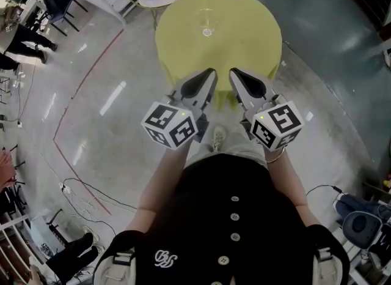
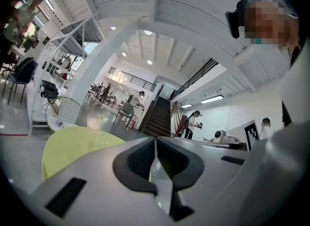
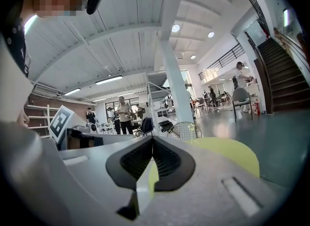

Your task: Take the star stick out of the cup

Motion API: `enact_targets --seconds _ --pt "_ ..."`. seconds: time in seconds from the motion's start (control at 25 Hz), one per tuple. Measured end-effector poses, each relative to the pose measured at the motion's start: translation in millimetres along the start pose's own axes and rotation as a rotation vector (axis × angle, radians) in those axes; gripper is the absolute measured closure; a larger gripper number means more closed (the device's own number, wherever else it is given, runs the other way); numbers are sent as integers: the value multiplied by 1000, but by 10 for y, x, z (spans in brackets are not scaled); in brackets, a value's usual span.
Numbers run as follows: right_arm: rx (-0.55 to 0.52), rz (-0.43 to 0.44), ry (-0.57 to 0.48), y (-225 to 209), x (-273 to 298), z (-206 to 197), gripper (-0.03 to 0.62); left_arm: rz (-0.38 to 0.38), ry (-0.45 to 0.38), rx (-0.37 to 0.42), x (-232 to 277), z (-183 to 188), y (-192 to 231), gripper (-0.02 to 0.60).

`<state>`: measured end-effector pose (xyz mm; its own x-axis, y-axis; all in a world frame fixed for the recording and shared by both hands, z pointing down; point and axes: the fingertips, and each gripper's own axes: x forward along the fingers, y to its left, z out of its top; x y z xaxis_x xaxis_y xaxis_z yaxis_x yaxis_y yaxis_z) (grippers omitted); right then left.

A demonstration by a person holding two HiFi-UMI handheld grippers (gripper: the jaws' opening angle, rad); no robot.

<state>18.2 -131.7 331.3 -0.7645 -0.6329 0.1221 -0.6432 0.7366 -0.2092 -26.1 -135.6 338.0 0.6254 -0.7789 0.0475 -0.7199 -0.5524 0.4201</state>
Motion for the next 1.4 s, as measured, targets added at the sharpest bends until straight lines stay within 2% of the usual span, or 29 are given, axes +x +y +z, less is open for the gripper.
enact_targets --seconds 0.4,0.76,1.08,1.4 --pt "9 37 17 -393 193 73 591 19 8 -6 462 79 131 558" --pt "61 44 39 -459 226 -96 591 39 42 -37 506 -58 197 558" --pt "90 -8 36 -654 309 -92 591 12 58 -54 646 -26 338 558" --pt "112 -30 46 -932 656 -84 591 19 59 -75 897 97 751 558"
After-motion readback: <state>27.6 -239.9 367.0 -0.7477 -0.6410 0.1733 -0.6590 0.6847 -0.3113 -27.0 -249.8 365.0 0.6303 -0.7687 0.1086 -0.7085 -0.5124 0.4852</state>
